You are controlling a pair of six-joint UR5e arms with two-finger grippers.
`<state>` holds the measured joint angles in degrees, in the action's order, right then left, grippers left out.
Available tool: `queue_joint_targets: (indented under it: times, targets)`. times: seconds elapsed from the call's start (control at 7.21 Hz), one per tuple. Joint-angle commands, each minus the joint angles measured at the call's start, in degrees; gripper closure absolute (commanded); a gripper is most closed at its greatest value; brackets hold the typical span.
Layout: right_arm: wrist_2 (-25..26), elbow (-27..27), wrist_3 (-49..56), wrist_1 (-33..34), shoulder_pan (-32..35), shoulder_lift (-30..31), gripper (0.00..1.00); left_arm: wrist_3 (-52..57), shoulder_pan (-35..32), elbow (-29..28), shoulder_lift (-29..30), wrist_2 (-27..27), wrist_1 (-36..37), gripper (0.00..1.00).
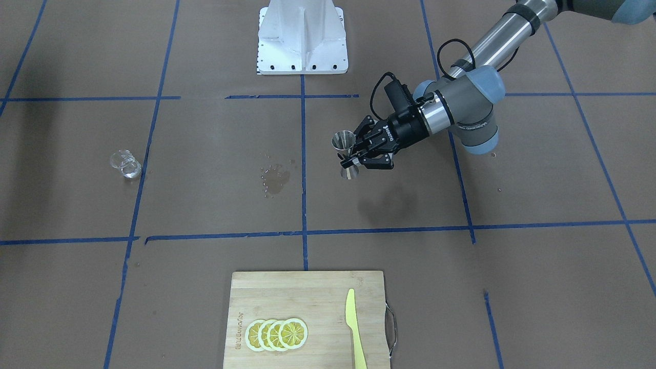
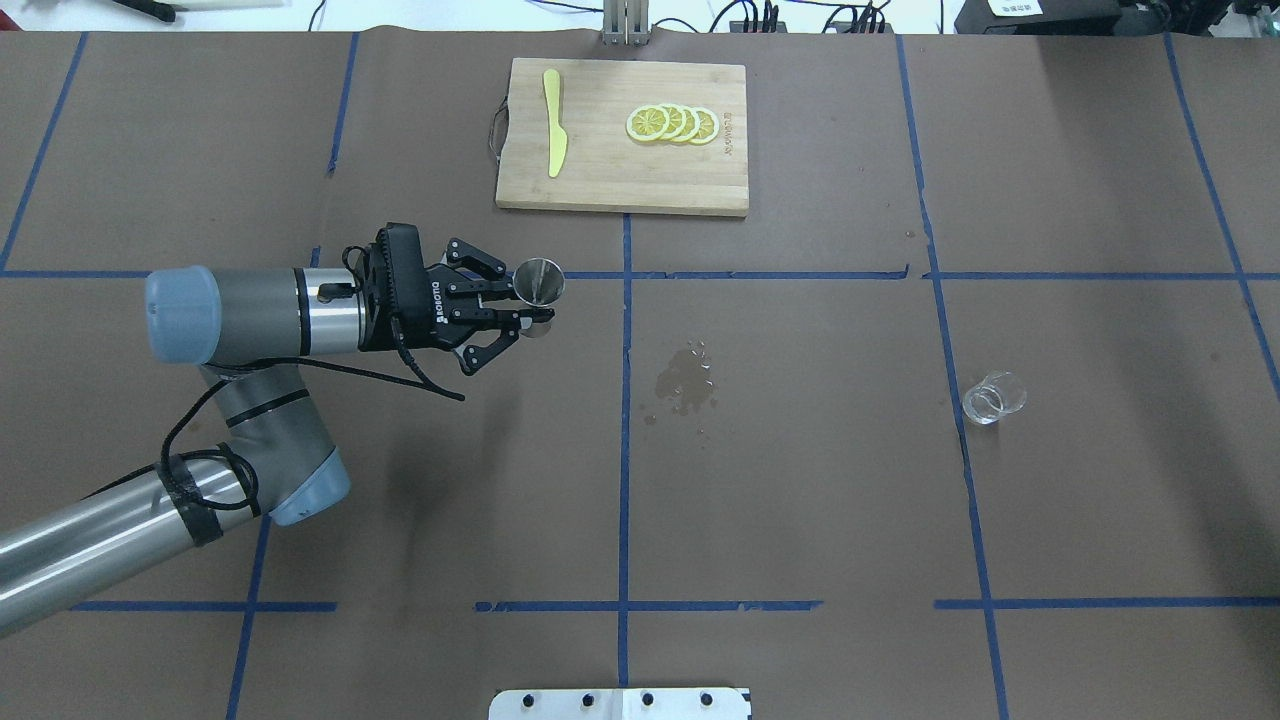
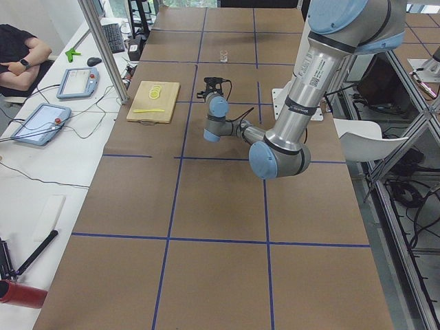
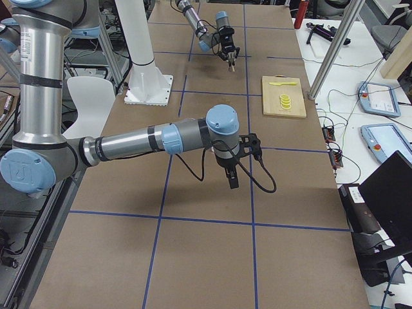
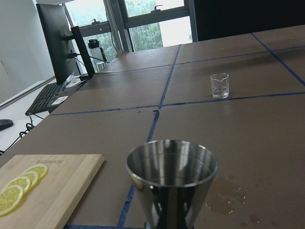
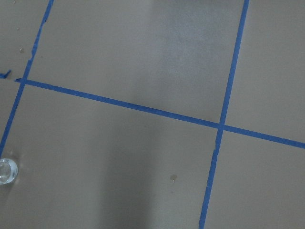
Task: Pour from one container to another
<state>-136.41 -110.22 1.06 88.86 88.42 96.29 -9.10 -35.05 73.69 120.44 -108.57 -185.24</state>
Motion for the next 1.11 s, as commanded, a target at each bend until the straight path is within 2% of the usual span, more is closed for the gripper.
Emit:
queue_joint_targets:
  times: [0.0,0.28,0.42,0.55,0.69,0.83,0.97]
  targets:
    - [0.00,0.00,0.00,0.00,0.00,0.04,0.00,-4.32,3.21,-0.04,2.77,0.38,1.27,1.00]
    - [0.00,0.00,0.00,0.00,0.00,0.04,0.00,-4.61,6.64,0.66,5.49,4.49,5.57,1.00]
    - [0.00,-0.26,-0.09,0.00,0.09,0.04,0.00,-4.78,7.44,0.66,5.85,5.12,6.02,1.00]
    - [0.00,-0.61,-0.79,0.00,0.09,0.04,0.00,-5.05,8.15,0.75,5.94,8.26,6.03,1.00]
    - [0.09,-2.09,-5.14,-0.09,0.09,-0.22,0.00,-5.05,8.76,0.75,5.86,9.77,6.03,1.00]
    - [0.18,-3.50,-14.50,-3.22,0.00,-0.49,0.00,-5.05,8.77,0.75,5.68,9.87,6.03,1.00]
    - [0.18,-3.95,-22.42,-10.04,-0.96,-0.32,0.00,-5.05,8.77,0.75,5.51,9.87,5.94,1.00]
